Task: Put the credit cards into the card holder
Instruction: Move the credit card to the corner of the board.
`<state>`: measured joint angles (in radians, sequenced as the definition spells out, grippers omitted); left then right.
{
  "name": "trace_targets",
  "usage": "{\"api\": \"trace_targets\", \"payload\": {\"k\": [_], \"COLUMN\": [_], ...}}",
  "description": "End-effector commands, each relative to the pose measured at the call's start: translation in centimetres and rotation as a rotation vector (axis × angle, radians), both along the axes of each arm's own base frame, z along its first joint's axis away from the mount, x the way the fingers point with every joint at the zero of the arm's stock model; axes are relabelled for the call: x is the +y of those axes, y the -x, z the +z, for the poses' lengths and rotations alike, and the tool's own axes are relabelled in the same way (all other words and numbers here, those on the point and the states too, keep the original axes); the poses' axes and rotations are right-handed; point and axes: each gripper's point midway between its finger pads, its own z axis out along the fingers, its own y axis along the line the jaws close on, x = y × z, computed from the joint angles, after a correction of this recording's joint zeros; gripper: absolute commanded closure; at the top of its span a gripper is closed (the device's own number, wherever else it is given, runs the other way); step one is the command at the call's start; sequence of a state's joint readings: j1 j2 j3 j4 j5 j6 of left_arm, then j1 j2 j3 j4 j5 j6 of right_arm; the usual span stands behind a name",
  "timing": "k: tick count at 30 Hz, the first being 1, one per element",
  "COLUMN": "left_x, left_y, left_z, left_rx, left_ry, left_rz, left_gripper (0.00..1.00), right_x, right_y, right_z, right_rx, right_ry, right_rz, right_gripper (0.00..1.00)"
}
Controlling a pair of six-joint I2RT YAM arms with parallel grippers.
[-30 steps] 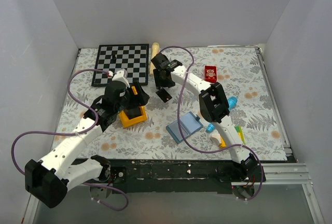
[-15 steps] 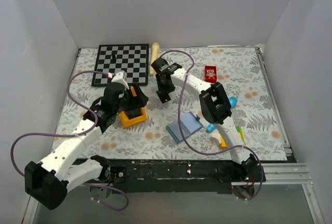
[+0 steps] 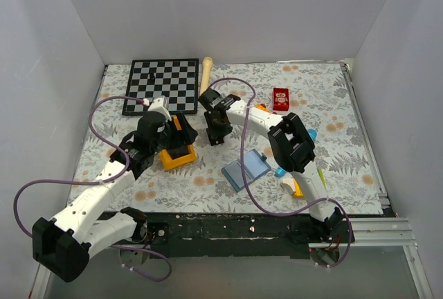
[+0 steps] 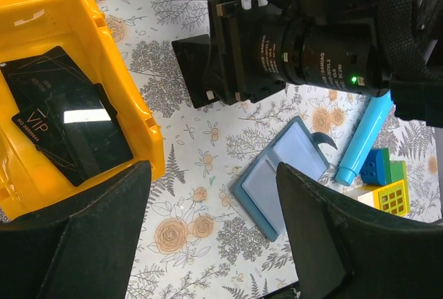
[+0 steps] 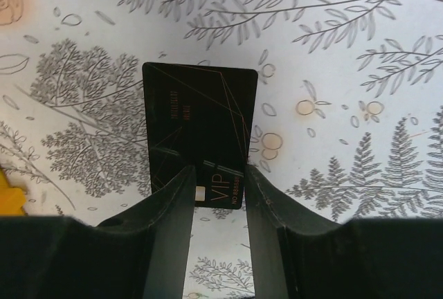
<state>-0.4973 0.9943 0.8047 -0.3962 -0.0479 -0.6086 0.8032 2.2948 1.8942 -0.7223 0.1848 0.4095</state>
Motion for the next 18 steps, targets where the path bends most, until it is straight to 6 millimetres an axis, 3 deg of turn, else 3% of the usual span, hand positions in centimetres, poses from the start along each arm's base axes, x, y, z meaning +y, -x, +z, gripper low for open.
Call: {"api": "trace_targets", "payload": {"k": [1,8,18], "left_x": [0.3,0.5,1.3], "left_y": [0.4,0.6,0.7], "left_z": [0.5,0.4,0.7], "left_rx": [-0.016,-0.014,-0.023], "left_ry": [0.005,0.004,-0.005], "left_rz": [-0.007,-0.001,0.028], "left_gripper": [0.27,0.27,0.27], "right_x": [-0.3,-0.7,-0.9], "right_y": [3.1,5.8,12.5], "right_z": [-2.0,-2.6,-4.3], "right_rx": [0.075,0.098,0.136], "right_ry": [0.054,0.100,0.142], "right_rz": [0.044,0.084,0.152], "right_gripper": [0.58,0.60,0.62]}}
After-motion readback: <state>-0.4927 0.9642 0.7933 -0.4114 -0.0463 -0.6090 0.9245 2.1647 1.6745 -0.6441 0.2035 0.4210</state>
